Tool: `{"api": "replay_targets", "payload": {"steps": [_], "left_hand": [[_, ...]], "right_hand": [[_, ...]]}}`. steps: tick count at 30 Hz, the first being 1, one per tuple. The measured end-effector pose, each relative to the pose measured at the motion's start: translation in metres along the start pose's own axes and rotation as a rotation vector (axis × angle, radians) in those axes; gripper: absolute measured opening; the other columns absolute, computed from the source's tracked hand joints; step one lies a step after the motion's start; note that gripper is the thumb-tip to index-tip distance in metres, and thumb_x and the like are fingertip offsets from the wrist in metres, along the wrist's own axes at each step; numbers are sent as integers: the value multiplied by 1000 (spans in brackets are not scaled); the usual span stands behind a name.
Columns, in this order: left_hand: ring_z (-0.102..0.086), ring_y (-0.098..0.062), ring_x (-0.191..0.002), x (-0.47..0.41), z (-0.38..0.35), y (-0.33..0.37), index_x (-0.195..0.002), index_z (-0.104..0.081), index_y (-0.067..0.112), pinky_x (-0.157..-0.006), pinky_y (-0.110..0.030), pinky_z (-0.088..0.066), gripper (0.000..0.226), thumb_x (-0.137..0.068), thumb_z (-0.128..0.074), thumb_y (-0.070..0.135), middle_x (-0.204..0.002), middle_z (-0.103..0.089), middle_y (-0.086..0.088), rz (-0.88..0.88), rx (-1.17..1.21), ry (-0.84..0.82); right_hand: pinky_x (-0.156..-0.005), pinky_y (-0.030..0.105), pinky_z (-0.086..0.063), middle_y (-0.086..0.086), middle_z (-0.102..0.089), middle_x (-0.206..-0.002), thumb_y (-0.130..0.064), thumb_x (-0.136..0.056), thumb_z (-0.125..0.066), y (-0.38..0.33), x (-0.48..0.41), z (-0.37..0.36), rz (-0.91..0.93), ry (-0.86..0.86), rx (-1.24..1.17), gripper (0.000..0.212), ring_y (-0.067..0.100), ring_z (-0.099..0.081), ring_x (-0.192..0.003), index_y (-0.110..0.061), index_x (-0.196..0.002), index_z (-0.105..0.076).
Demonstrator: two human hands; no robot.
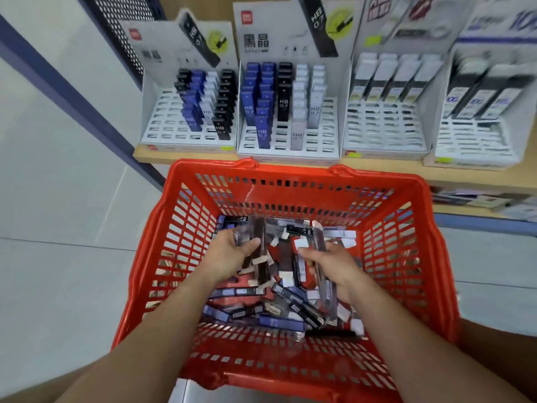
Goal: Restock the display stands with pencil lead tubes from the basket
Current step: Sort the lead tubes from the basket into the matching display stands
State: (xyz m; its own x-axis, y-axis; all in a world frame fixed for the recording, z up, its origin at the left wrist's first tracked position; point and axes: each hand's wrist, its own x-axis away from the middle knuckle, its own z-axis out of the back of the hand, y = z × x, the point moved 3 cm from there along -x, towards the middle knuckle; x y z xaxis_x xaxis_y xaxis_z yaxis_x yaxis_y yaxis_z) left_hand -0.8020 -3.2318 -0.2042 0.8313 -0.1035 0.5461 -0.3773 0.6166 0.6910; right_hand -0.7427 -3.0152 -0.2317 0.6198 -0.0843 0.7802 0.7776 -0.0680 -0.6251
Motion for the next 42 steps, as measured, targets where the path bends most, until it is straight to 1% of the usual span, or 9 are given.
{"api": "replay_targets", "payload": {"steps": [3, 6, 10, 16, 21, 27, 30, 38, 42], "left_hand": [[-34, -5, -36, 18, 2, 20, -59, -53, 17, -42, -19, -32, 37, -94, -60, 25, -44, -40, 8, -22, 169, -40], [-63, -12, -64, 31, 3, 40, -97, -70, 9, -60, -21, -48, 19, -93, -61, 25, -80, -73, 2, -34, 354, -76], [-70, -21, -93, 42, 0, 61, -110, -66, 10, -85, -36, -52, 27, -91, -63, 28, -104, -73, -5, -44, 493, -117], [-72, -17, -80, 58, -5, 85, -103, -67, 10, -58, -26, -56, 20, -95, -57, 25, -93, -75, -5, -22, 653, -43], [-68, -29, -90, 52, 5, 86, -98, -67, 12, -86, -45, -52, 17, -91, -63, 27, -91, -73, -9, 26, 695, 104], [-51, -11, -50, 54, 19, 91, -91, -70, 9, -51, -24, -39, 17, -92, -62, 24, -64, -66, 4, -53, 603, 210], [-56, -21, -60, 57, 18, 94, -98, -69, 3, -53, -30, -44, 23, -93, -61, 24, -78, -69, -13, -61, 584, 195], [-70, -29, -83, 66, 6, 118, -93, -69, 6, -77, -44, -58, 21, -94, -60, 26, -88, -73, -14, -231, 476, 261], [-52, -18, -54, 73, 7, 131, -90, -59, -10, -49, -27, -45, 45, -94, -58, 35, -70, -59, -17, -206, 541, 205]], "right_hand": [[-87, 39, -47, -1, -72, -74, -35, -82, -78, -13, 11, -8, 44, -44, -69, 25, 18, -63, -80, -16, -95, -68], [-92, 38, -47, -2, -76, -93, -38, -82, -77, -37, 28, -13, 125, -87, -5, 29, 16, -65, -98, -19, -102, -69], [-79, 26, -48, -8, -75, -99, -36, -80, -79, -59, 46, -22, 231, -224, 89, 28, 8, -68, -95, -25, -105, -72], [-96, 37, -50, -1, -75, -110, -38, -69, -87, -69, 54, -20, 257, -214, 39, 56, 18, -68, -105, -17, -117, -68], [-61, 21, -46, -2, -76, -87, -19, -82, -78, -65, 57, -6, 239, -207, -92, 10, 9, -68, -76, -18, -91, -73], [-46, 24, -47, 14, -73, -94, -11, -78, -79, -63, 53, -1, 174, -168, -266, 26, 21, -58, -63, -7, -103, -73], [-41, 22, -45, 13, -75, -94, -6, -78, -76, -70, 57, -1, 178, -223, -311, 27, 20, -57, -59, -7, -104, -71], [-86, 32, -54, -2, -77, -95, -16, -79, -81, -97, 80, -27, 402, -284, -64, 30, 13, -72, -91, -19, -106, -69], [-89, 39, -55, 4, -77, -96, -14, -77, -82, -100, 85, -27, 408, -236, -193, 31, 22, -72, -93, -14, -105, -69]]}}
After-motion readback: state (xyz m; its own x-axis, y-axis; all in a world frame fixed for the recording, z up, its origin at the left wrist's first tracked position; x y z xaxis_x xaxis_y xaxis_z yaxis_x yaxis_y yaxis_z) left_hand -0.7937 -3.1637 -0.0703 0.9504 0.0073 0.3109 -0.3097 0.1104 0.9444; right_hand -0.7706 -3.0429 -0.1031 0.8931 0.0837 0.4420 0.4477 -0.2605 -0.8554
